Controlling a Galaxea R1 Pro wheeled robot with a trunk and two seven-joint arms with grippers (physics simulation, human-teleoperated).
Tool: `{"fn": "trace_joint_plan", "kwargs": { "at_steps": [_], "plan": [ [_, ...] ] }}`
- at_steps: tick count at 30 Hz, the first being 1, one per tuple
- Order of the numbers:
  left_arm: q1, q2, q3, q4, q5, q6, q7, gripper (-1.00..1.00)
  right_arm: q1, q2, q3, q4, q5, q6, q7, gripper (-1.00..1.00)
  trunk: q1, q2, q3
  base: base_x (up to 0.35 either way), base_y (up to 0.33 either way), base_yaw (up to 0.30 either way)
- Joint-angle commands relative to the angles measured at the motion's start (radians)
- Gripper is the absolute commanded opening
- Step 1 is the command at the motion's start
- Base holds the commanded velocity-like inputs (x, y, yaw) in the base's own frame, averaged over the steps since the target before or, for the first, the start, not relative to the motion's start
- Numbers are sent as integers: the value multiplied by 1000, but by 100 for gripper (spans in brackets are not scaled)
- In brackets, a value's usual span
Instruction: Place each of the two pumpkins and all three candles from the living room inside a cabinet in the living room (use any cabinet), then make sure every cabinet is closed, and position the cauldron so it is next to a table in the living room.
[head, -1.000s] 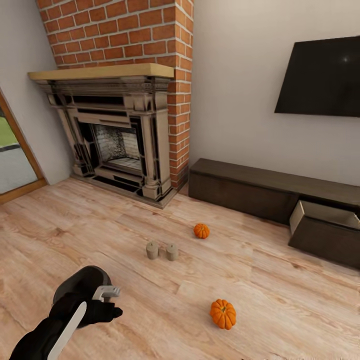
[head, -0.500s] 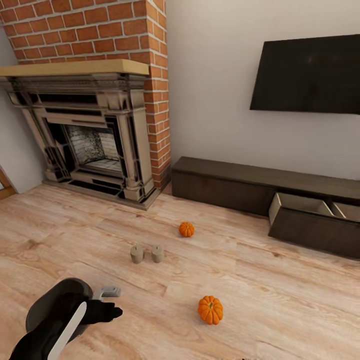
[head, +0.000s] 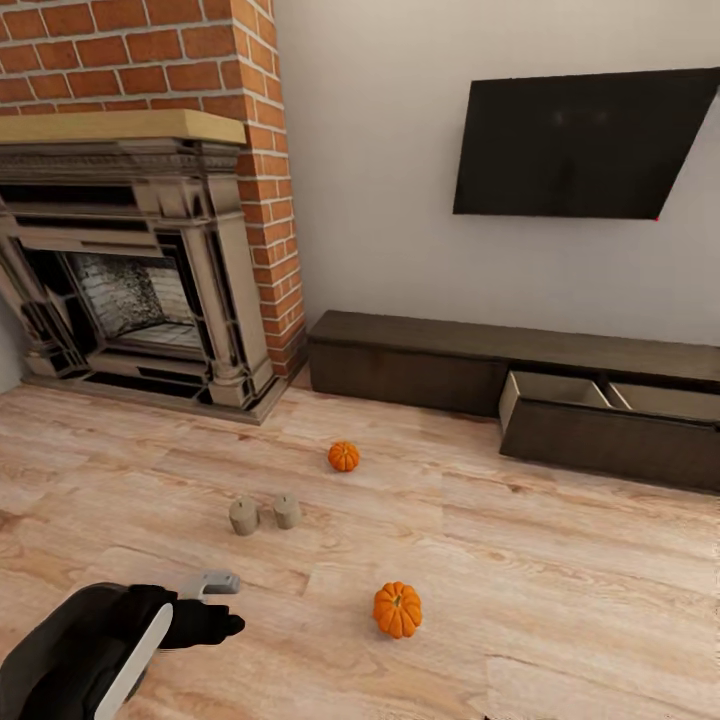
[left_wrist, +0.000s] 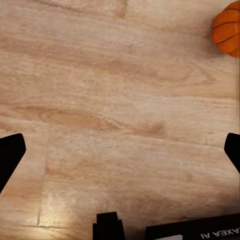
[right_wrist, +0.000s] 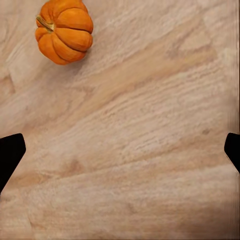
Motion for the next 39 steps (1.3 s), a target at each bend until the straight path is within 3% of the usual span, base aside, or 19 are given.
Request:
{"fn": "trace_joint_plan", "kwargs": {
  "at_steps": [1, 15, 39],
  "plan": [
    [0, 1, -1, -1, -5, 3, -5, 100, -1, -1, 6, 0, -10, 3, 1, 100, 0, 0, -2, 0, 5, -254],
    [0, 1, 1, -1, -5, 3, -5, 100, -1, -1, 6, 0, -10, 2, 1, 100, 0, 0, -10, 50, 73, -229],
    [0, -1, 0, -1, -5, 3, -5, 100, -1, -1, 6, 0, -10, 2, -1, 100, 0, 0, -11, 126, 64, -7]
  ]
}}
